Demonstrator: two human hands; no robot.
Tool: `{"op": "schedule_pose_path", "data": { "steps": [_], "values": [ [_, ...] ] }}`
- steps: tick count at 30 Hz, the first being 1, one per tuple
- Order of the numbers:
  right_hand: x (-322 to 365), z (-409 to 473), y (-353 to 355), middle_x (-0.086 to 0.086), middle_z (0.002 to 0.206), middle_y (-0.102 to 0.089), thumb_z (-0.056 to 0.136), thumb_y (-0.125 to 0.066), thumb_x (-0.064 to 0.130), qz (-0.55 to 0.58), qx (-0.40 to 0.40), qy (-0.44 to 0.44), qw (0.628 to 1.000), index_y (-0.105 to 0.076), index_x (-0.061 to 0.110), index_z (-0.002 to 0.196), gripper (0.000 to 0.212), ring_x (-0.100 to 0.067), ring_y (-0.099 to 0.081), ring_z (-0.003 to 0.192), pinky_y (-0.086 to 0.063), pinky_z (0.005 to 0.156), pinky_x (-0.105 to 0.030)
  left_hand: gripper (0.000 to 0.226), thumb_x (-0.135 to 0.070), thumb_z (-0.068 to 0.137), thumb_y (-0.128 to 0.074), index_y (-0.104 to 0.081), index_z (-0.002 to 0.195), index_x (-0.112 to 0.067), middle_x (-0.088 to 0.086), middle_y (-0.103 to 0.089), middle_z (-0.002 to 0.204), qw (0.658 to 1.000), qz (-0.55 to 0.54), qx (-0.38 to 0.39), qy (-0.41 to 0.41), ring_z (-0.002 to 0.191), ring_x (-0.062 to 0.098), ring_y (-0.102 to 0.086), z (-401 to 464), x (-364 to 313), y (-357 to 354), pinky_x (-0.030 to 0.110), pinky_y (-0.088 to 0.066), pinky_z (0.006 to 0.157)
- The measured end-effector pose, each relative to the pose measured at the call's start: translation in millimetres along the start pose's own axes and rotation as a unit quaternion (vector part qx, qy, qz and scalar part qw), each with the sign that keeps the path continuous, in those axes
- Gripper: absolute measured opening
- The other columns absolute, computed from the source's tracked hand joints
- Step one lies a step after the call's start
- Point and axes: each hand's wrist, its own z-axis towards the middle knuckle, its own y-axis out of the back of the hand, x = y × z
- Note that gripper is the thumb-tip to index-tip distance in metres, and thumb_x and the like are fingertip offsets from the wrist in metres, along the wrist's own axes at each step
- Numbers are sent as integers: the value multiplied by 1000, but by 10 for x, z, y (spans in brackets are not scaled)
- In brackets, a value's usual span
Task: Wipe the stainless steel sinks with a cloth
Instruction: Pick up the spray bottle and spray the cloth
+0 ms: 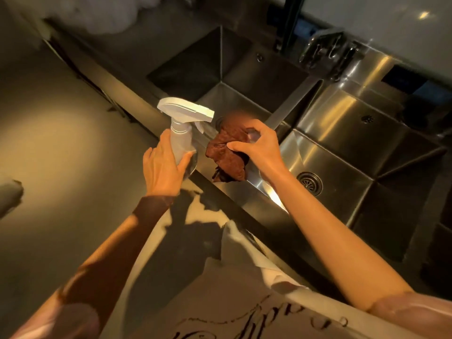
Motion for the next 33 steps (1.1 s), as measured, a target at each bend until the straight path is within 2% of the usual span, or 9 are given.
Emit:
{"op": "schedule_pose_path", "data": {
  "steps": [5,8,10,14,18,23,26,29,33],
  "values": [
    [124,629,-224,12,105,-60,67,-85,15,7,31,-3,999,-64,17,111,49,-2,-56,95,-52,92,-28,55,-38,90,-62,-41,132,-8,18,-63,108,998,-16,-33,42,94,38,-59,456,104,-14,49,-41,95],
    [230,1026,-370,14,100,-60,67,-85,10,25,57,1,998,-64,17,107,46,0,-57,90,-51,85,-14,54,-36,89,-65,-45,129,-6,20,-63,105,997,0,-60,39,90,39,-60,731,165,-23,47,-45,85],
    [302,1269,-479,20,97,-57,67,-84,10,31,77,0,997,-61,23,104,46,1,-57,91,-48,77,-7,60,-34,88,-66,-41,136,-7,20,-64,113,996,9,-43,77,97,38,-61,932,220,-16,50,-48,88],
    [395,1670,-698,10,99,-61,65,-85,8,35,85,12,996,-60,24,100,46,-14,-61,101,-50,92,-28,63,-35,88,-65,-37,139,-10,17,-62,120,994,6,-53,98,101,36,-60,1266,408,11,51,-48,92],
    [467,1967,-963,1,100,-66,63,-84,2,58,82,7,995,-59,29,88,45,-22,-64,104,-53,92,-34,60,-36,88,-64,-35,135,-12,17,-62,116,994,8,-65,86,95,37,-60,1614,661,88,50,-48,87],
    [592,2242,-1384,1,92,-69,62,-84,1,79,62,-5,995,-60,29,87,45,-15,-67,90,-53,74,-20,61,-37,88,-65,-34,135,-14,15,-62,118,996,-12,-60,70,97,35,-60,2109,1087,188,51,-50,86],
    [715,2391,-1695,0,91,-68,64,-83,-1,85,39,-5,996,-60,25,89,43,-15,-66,87,-54,74,-24,64,-39,88,-65,-33,137,-15,14,-60,122,997,-18,-51,58,102,34,-59,2419,1396,321,51,-49,88],
    [852,2505,-2022,-9,98,-67,65,-82,-2,87,14,-15,996,-61,16,99,44,-22,-66,94,-56,80,-32,65,-41,88,-64,-32,139,-15,13,-59,125,998,-26,-46,34,106,33,-57,2715,1699,488,52,-48,91],
    [964,2640,-2350,5,90,-65,65,-82,-2,88,-17,-14,996,-60,17,99,45,-5,-64,82,-55,69,-15,62,-39,88,-64,-35,136,-15,13,-61,122,998,-33,-47,-9,105,33,-59,3088,1994,663,52,-47,91]
  ]
}}
